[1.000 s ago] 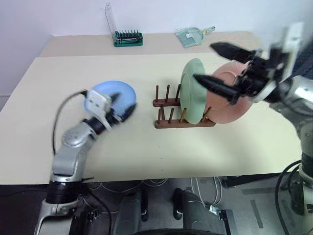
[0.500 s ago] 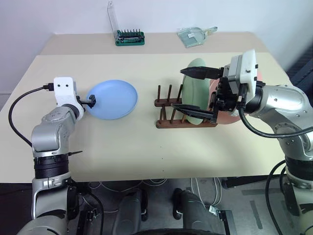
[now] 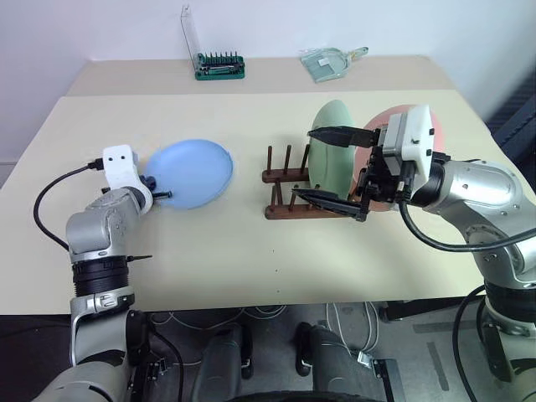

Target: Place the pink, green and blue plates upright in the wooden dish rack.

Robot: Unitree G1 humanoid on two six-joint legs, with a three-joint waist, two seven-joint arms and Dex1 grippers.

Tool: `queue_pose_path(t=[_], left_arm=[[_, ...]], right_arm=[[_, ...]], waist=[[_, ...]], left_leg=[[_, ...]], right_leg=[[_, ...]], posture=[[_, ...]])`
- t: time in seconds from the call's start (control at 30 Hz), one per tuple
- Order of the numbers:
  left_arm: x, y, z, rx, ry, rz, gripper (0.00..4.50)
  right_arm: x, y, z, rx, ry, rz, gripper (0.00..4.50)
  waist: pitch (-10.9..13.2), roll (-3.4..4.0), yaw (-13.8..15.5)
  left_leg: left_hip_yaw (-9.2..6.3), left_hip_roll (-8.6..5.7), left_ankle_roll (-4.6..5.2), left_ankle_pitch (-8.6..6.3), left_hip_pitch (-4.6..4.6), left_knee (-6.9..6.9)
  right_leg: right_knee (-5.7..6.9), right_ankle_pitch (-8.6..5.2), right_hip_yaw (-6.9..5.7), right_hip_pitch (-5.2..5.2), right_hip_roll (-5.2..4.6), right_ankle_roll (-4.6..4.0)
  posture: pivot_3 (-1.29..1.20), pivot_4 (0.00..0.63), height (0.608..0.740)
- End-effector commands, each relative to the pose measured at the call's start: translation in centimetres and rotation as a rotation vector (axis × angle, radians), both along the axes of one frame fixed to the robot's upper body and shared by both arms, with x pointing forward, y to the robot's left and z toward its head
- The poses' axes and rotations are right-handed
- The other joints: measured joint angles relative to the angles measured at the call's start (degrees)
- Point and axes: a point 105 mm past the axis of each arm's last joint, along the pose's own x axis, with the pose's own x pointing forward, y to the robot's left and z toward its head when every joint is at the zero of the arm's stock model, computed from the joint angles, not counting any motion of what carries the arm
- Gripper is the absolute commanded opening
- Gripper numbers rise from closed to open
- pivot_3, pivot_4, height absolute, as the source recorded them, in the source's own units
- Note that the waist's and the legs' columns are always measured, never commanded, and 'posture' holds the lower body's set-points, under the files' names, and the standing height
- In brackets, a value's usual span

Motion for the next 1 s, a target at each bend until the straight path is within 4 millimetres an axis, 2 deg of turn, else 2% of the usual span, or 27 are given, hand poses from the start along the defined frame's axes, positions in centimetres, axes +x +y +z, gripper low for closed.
queue_pose_path(t=[0.03,0.1,0.17,0.27,0.3,0.33,0.43,0.6,0.77,0.97,1.0], left_arm=[[0.0,0.3,1.8,-0.024,-0.093,0.049,0.09],[0.3,-0.3,3.7,-0.029,-0.197,0.04,0.09],[0.2,-0.9,7.3,-0.054,-0.374,0.043,0.09],[-1.0,-2.2,13.4,-0.077,-0.662,0.071,0.09],[-1.4,-2.6,14.5,-0.093,-0.721,0.075,0.09],[-1.7,-3.4,15.5,-0.096,-0.763,0.061,0.09],[-3.2,-8.7,18.8,0.023,-0.889,-0.068,0.09],[-4.8,-11.9,20.5,0.061,-0.96,-0.12,0.09],[-5.9,-14.2,21.0,0.071,-0.995,-0.19,0.09],[-6.4,-14.5,20.9,0.032,-0.993,-0.198,0.09],[-6.5,-14.6,20.8,0.027,-0.993,-0.206,0.03]], right_arm=[[0.7,-0.1,0.5,-0.035,-0.072,-0.054,4.5],[1.1,0.0,0.7,-0.04,-0.099,-0.07,4.5],[1.3,0.4,1.2,-0.034,-0.133,-0.074,4.5],[1.8,1.4,2.2,-0.029,-0.202,-0.077,4.5],[1.9,1.6,2.3,-0.032,-0.218,-0.076,4.5],[2.1,1.9,2.3,-0.049,-0.251,-0.08,4.5],[3.3,3.0,2.0,-0.147,-0.423,-0.11,4.5],[4.2,4.6,2.3,-0.198,-0.633,-0.134,4.5],[5.3,5.6,2.1,-0.25,-0.778,-0.157,4.5],[5.7,6.5,1.7,-0.252,-0.839,-0.163,4.5],[5.8,6.7,1.5,-0.262,-0.852,-0.162,4.24]], waist=[[0.0,-0.01,0.0],[0.0,-0.04,0.0],[0.0,-0.07,0.1],[0.1,-0.25,0.1],[0.1,-0.33,0.1],[0.1,-0.4,0.2],[0.1,-0.41,0.1],[0.1,-0.42,-0.1],[0.1,-0.42,-0.3],[0.1,-0.42,-0.2],[0.1,-0.42,-0.1]], left_leg=[[0.0,0.0,0.0,0.0,0.0,0.0],[0.0,0.0,0.0,0.0,-0.01,0.01],[0.0,-0.01,-0.01,0.01,-0.03,0.02],[-0.01,-0.01,-0.02,0.03,-0.07,0.04],[-0.01,-0.01,-0.03,0.03,-0.08,0.04],[-0.01,-0.01,-0.03,0.03,-0.08,0.04],[0.09,-0.05,-0.12,0.08,-0.05,0.04],[0.13,-0.07,-0.21,0.16,-0.04,0.06],[0.13,-0.04,-0.3,0.22,-0.02,0.05],[0.13,0.0,-0.36,0.26,-0.02,0.05],[0.13,0.0,-0.38,0.27,-0.02,0.05]], right_leg=[[-0.01,0.0,0.0,0.0,0.0,0.0],[0.0,0.0,0.0,0.0,0.0,0.0],[0.0,0.01,0.0,-0.01,0.0,-0.01],[0.0,0.03,-0.01,-0.02,-0.01,-0.04],[-0.01,0.04,-0.01,-0.02,0.0,-0.04],[-0.01,0.04,-0.01,-0.02,0.0,-0.04],[-0.07,0.07,0.01,0.04,-0.01,0.03],[-0.09,0.14,0.04,0.07,-0.01,0.17],[-0.02,0.14,0.05,0.0,0.13,0.16],[-0.02,0.14,0.08,0.01,0.14,0.16],[-0.02,0.14,0.08,0.02,0.14,0.16]], posture=[[0.0,0.15,0.74],[0.0,0.15,0.74],[0.0,0.15,0.74],[0.0,0.15,0.74],[0.0,0.15,0.74],[0.0,0.15,0.74],[0.0,0.15,0.74],[0.0,0.15,0.74],[0.0,0.15,0.74],[0.0,0.15,0.74],[0.0,0.15,0.74]])
